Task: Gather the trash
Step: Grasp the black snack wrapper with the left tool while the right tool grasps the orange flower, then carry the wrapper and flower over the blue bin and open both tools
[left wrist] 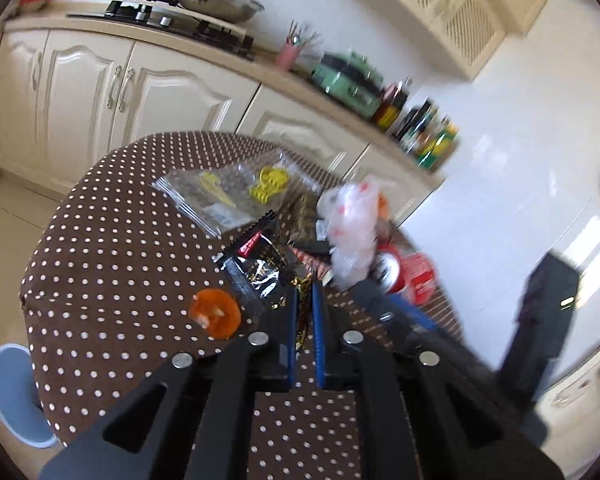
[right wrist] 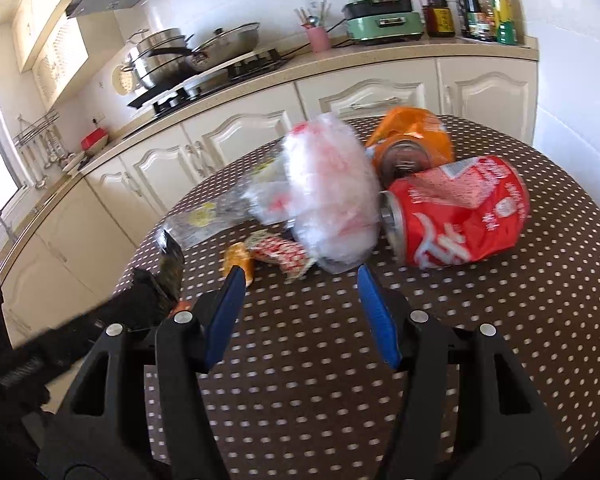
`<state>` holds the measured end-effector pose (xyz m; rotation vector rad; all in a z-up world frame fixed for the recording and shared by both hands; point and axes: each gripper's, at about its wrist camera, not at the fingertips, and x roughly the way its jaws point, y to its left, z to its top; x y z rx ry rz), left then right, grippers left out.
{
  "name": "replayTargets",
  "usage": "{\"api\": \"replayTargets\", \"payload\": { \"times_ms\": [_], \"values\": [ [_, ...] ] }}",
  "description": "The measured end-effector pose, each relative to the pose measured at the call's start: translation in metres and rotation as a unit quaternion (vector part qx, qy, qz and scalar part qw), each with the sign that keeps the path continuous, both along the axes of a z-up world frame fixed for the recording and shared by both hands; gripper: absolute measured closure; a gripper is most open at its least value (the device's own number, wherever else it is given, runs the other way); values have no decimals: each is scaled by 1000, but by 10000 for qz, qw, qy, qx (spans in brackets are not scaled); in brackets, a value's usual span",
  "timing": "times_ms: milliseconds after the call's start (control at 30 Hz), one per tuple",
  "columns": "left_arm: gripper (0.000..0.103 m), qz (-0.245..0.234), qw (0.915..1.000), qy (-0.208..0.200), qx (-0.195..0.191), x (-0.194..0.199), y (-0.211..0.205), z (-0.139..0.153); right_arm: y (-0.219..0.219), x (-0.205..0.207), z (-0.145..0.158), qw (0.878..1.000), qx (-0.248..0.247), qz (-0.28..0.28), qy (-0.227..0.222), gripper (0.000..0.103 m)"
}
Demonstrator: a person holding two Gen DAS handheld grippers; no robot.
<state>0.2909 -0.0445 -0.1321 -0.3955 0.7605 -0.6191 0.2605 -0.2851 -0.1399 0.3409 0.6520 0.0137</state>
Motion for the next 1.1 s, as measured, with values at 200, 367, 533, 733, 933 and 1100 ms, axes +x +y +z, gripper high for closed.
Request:
{"api": "replayTargets", "payload": {
  "times_ms": [200,367,533,733,933,1100],
  "values": [
    [97,1031,9945,-138,149,-12,41,5,42,22,-6,9974,-66,637,325,45],
    [97,1695,9833,58,654,-10,67,-4,86,46,-21,9899,-269,1172,748,45],
    [97,2138,9709,215,1057,-5,89,-11,105,56,-27,9844,-832,1194,987,50],
    [96,2273,9634,311,1386,-6,104,-15,115,54,-26,9804,-1225,1214,956,69],
    [96,2353,9608,335,1429,-18,128,-16,136,33,-10,9846,-990,1342,521,69],
    [96,2661,9531,365,1396,-36,171,-16,197,23,4,9765,-768,2007,169,69]
  ]
}}
